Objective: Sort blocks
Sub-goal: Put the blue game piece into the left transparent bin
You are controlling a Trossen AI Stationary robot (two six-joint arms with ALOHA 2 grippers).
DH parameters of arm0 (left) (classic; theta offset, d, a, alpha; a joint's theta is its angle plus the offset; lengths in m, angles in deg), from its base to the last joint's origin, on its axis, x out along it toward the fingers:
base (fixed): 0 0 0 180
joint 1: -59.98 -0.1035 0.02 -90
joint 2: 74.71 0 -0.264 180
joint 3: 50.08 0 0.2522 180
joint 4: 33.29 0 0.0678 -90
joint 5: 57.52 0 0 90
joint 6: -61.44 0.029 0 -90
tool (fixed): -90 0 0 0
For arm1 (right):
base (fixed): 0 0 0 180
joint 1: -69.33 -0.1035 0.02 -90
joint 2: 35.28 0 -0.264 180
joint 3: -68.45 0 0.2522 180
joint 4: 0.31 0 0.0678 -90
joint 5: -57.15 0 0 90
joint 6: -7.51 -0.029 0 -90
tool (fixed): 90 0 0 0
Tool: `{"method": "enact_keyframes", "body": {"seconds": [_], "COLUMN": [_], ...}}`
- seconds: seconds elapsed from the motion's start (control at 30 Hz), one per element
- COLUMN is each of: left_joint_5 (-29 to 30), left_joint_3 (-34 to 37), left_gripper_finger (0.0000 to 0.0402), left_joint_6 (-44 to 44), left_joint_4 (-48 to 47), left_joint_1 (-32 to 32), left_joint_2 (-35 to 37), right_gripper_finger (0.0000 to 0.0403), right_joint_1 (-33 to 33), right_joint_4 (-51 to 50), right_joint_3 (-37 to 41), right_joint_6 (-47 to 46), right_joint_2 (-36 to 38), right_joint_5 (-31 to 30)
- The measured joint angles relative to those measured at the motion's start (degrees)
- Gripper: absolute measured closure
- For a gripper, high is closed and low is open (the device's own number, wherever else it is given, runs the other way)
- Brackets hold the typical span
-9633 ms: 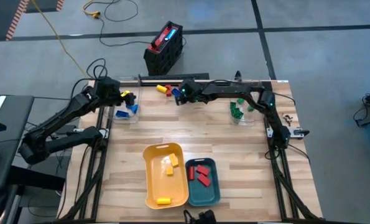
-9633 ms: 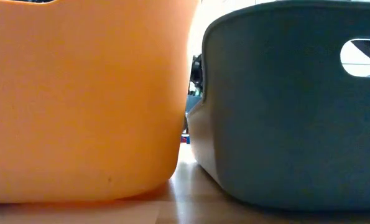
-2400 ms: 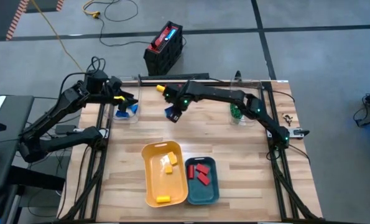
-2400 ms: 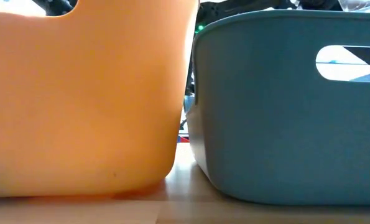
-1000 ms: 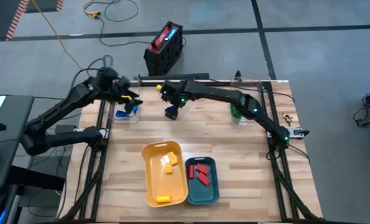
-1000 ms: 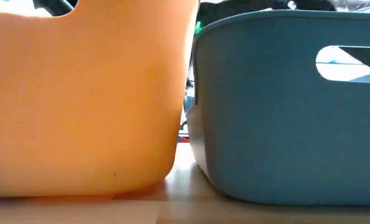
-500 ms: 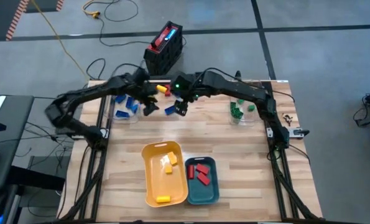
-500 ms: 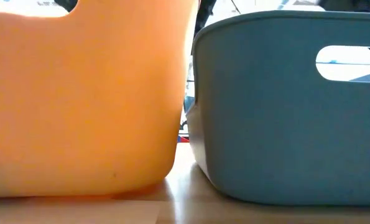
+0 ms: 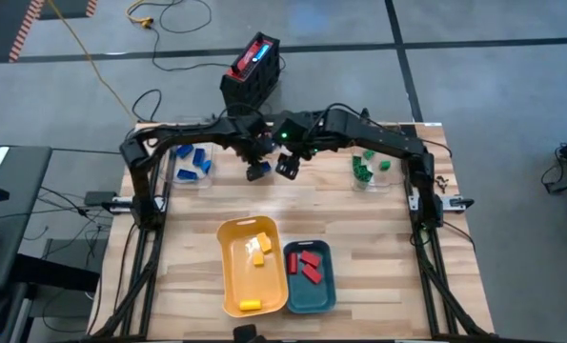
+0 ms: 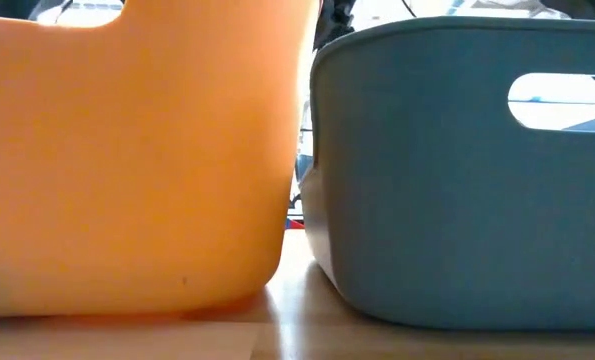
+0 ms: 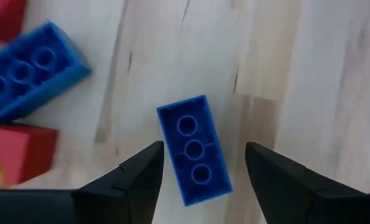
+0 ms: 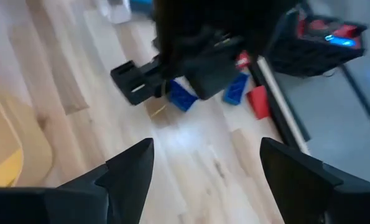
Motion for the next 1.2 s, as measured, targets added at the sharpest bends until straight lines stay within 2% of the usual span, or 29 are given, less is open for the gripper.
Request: {"method": "enact_keyframes", "body": {"seconds": [0.13,0.33,0.47,0.7,0.83,1.03,1.2], "left_joint_5": [1.10,7.02,6.04,4.87,5.49,7.40,6.30], "left_joint_3": [-0.11,-0.15,-0.22,-0.36,-0.31,-0.24,-0.04], "left_gripper_finger": [0.0179,0.0146,0.0133,0.0136,0.0160,0.0269,0.0271], "left_joint_6": [-1.10,-0.57,-1.08,-2.08,-2.44,-4.59,-7.77], "left_joint_4": [0.20,2.82,2.99,-0.11,0.49,0.82,-2.80], "left_joint_1": [0.39,1.52,1.57,1.49,2.12,2.42,2.36], "left_joint_2": [-2.04,-2.13,-2.89,-6.53,-6.63,-6.52,-4.56], "right_gripper_finger": [0.0095,0.0095,0.0095,0.0095,0.0095,0.0095,0.0095], "right_joint_1": [-0.83,-1.83,-2.09,-3.53,-4.12,-4.21,-3.80], "right_joint_4": [-0.13,-0.08,0.03,1.82,1.34,0.81,0.59], "right_joint_3": [0.00,0.02,0.04,0.04,0.04,0.04,0.04], "right_joint_6": [-0.03,-1.01,-1.52,-2.96,-3.87,-4.09,-4.46], "right_joint_2": [2.09,3.21,3.21,3.21,3.21,3.21,3.21], "right_joint_5": [-3.57,-3.86,-3.90,-4.13,-4.10,-4.10,-4.10]}}
